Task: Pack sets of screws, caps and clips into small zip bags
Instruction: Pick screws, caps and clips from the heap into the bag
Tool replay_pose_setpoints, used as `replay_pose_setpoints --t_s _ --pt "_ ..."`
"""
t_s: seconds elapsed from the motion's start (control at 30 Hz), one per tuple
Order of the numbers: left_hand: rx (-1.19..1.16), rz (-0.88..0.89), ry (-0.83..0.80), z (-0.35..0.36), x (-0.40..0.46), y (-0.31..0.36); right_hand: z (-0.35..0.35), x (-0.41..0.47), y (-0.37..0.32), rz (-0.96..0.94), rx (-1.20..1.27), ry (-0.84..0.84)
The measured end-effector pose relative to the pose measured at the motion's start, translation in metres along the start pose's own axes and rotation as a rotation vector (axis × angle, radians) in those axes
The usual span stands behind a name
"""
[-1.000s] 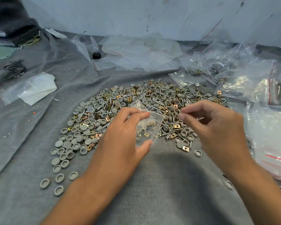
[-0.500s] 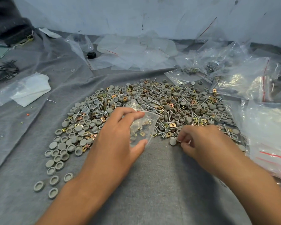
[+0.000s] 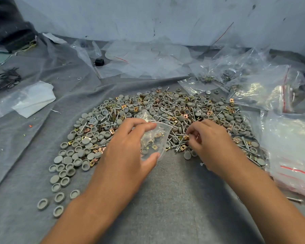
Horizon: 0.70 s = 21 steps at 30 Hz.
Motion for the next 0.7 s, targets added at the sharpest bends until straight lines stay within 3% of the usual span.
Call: replay_pose_setpoints --t_s 0.5,0.7 --pt "-0.006 -0.001 0.008 -0.002 -0.001 -0.001 0.004 -0.005 -0.003 -0.002 -0.175 0.038" --pt "-0.03 0.007 0.014 -0.001 -0.001 0.0 -0.022 -0.006 -0.012 -0.063 0.245 0.147"
Point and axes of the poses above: each hand's wrist, its own x-axis towards the middle knuckle, its own z-axis out of the palm, y = z × x, the point moved 7 cm from there along x, towards the middle knuckle, and after that the axes turned 8 degrees about -x, right-handed, at the moved point
